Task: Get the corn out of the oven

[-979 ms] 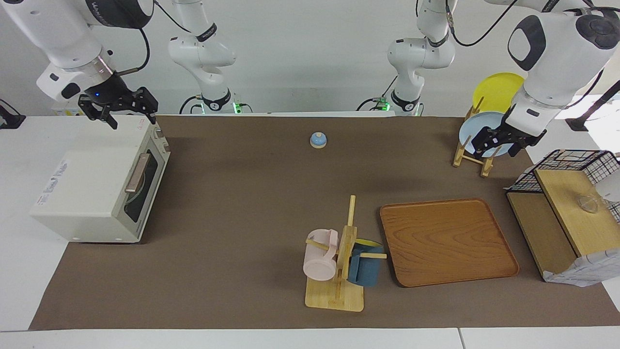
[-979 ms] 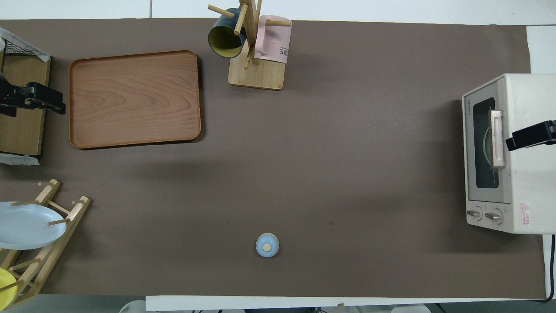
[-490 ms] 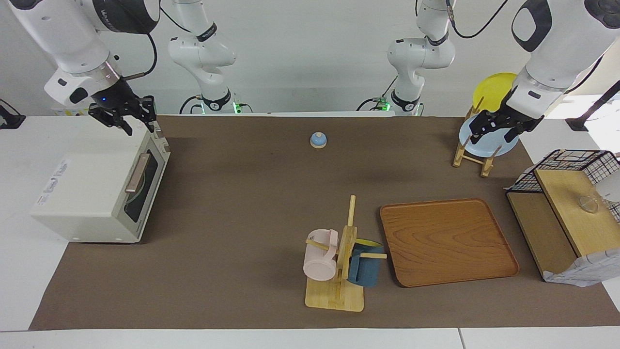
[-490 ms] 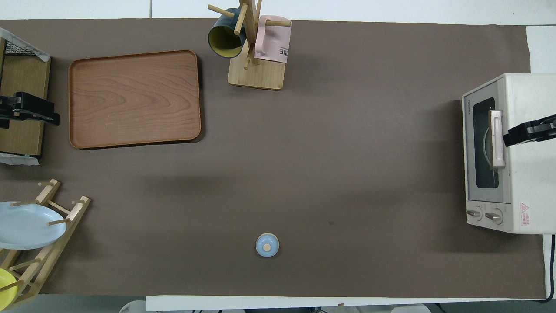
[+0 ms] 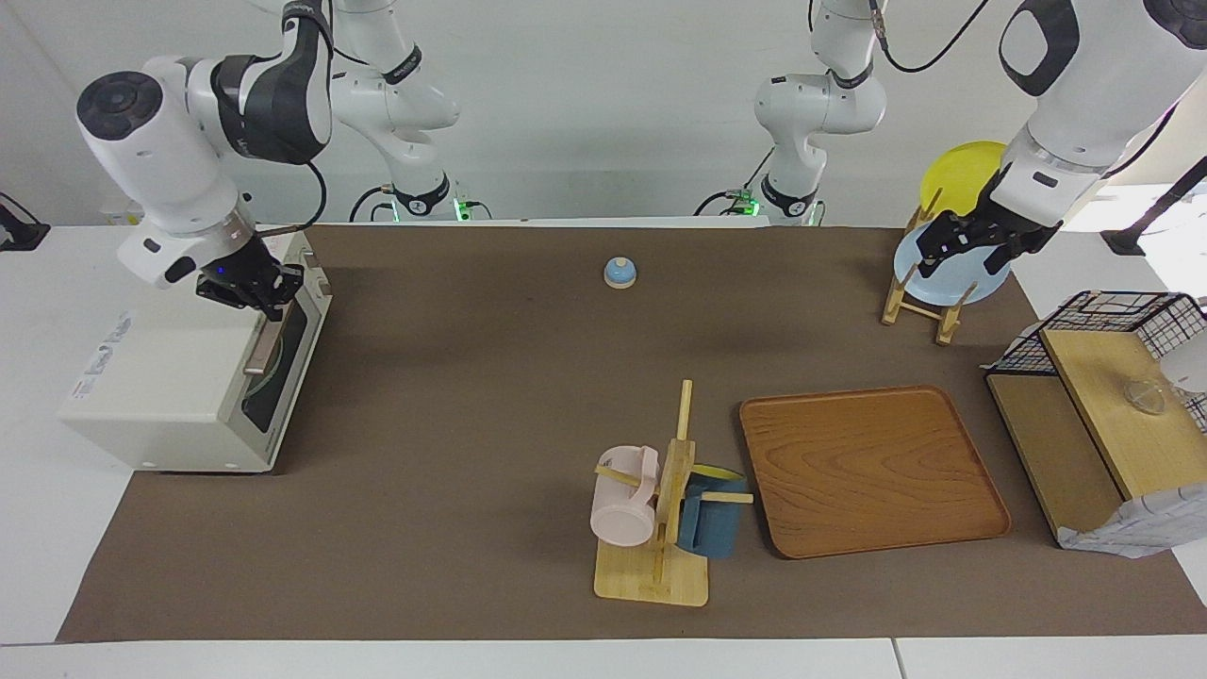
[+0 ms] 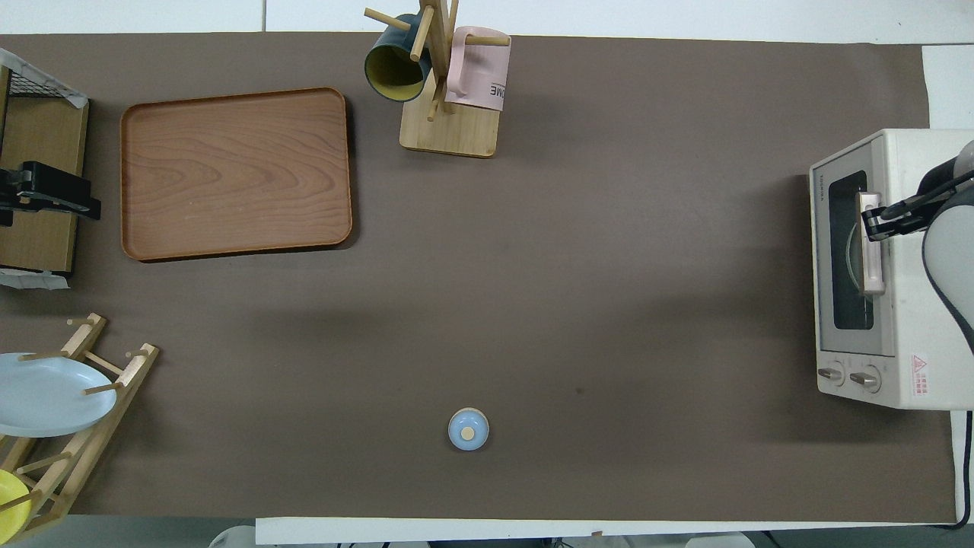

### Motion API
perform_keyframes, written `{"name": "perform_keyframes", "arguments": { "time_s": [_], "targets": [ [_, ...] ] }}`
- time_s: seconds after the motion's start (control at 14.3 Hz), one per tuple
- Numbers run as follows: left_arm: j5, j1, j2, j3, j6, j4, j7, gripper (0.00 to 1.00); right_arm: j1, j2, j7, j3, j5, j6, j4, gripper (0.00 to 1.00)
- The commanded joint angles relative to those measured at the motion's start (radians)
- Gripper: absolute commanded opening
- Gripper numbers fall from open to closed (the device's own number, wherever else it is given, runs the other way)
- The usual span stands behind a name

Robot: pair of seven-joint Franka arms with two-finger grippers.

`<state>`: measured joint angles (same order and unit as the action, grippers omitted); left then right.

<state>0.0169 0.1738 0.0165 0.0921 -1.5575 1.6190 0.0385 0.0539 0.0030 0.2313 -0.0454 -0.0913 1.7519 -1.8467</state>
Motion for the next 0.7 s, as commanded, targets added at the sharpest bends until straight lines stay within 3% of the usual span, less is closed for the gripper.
{"name": "perform_keyframes", "arguments": {
  "time_s": [0.0,0.63],
  "targets": [
    [0.014,-0.008,0.013,-0.002,0.01,0.015,0.0,1.0,0.017,-0.025,-0.027,0.005,-0.018,0.027,-0.057,0.0],
    [0.014,-0.008,0.013,-0.002,0.008,0.015,0.0,1.0,0.032,-0.021,-0.026,0.005,-0.053,0.104,-0.134,0.0]
  ]
}}
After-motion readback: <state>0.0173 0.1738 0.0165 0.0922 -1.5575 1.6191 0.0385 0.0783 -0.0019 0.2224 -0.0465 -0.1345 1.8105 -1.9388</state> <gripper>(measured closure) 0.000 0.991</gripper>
